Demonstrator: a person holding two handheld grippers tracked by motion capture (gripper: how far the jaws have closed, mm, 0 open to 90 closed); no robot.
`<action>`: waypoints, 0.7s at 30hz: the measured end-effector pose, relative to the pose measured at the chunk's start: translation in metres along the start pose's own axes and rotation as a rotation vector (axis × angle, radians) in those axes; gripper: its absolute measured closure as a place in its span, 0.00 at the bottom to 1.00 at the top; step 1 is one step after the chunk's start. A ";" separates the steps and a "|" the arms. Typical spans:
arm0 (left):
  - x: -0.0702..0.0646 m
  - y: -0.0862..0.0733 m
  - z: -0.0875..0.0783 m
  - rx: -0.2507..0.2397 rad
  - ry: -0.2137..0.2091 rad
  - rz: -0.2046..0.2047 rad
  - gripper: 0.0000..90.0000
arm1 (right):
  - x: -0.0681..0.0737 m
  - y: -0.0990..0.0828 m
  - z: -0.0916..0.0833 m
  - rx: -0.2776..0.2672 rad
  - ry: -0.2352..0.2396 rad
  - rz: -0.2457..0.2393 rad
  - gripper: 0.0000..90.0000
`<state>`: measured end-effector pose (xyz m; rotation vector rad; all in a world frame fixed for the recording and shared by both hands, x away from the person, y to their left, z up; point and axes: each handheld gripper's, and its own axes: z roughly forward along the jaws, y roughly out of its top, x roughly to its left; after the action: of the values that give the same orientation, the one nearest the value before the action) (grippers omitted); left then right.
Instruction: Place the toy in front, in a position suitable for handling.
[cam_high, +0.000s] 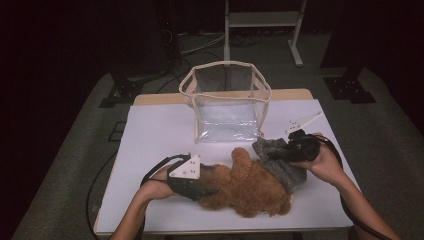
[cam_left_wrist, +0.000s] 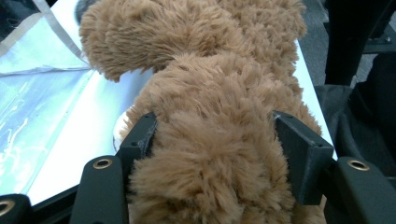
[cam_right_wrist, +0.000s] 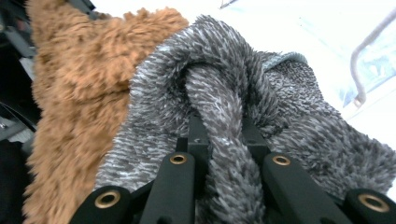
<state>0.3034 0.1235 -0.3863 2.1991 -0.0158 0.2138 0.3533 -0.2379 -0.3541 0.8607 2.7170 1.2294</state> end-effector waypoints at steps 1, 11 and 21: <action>0.001 0.000 0.000 -0.003 0.001 -0.003 0.42 | 0.002 -0.002 -0.003 -0.003 0.003 0.000 0.88; 0.005 0.000 0.004 -0.015 0.030 -0.049 0.42 | 0.058 0.026 0.015 0.022 0.075 -0.172 0.87; 0.012 -0.005 -0.009 -0.031 0.039 -0.100 0.34 | 0.037 0.005 0.024 0.043 0.065 -0.120 0.88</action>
<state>0.3141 0.1348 -0.3828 2.1581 0.1113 0.1997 0.3304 -0.2005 -0.3596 0.6608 2.8088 1.2000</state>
